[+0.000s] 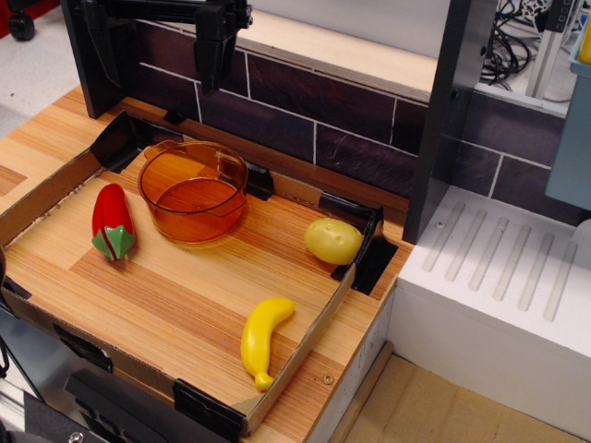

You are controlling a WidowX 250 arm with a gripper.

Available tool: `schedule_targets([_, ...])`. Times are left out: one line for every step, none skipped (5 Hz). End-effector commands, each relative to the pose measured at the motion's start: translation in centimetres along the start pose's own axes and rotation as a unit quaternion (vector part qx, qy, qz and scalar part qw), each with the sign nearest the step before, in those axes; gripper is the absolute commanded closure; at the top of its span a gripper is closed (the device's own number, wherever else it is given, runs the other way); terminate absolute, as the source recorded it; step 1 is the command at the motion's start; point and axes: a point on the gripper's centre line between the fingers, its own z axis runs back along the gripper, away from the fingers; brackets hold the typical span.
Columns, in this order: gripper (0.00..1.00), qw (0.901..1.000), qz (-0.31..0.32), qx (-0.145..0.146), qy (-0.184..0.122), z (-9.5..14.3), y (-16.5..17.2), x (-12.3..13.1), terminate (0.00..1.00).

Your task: Put banana in pot

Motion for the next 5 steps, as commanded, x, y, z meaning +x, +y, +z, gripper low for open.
schedule_targets([0.0, 1.0, 0.0, 0.0, 0.0, 0.0, 0.0, 0.0, 0.0])
schedule_targets([0.0, 0.999, -0.017, 0.024, 0.033, -2.3, -1.9, -1.4, 0.0])
schedule_targets([0.0, 0.9985, -0.047, 0.015, 0.022, -3.8, -3.6, -3.5, 0.0])
schedule_targets([0.0, 0.9966, -0.069, 0.035, 0.027, -6.6, -5.1, -4.7, 0.0])
schedule_targets([0.0, 0.9971, -0.066, 0.036, 0.005, -8.8, -5.3, -4.7, 0.0])
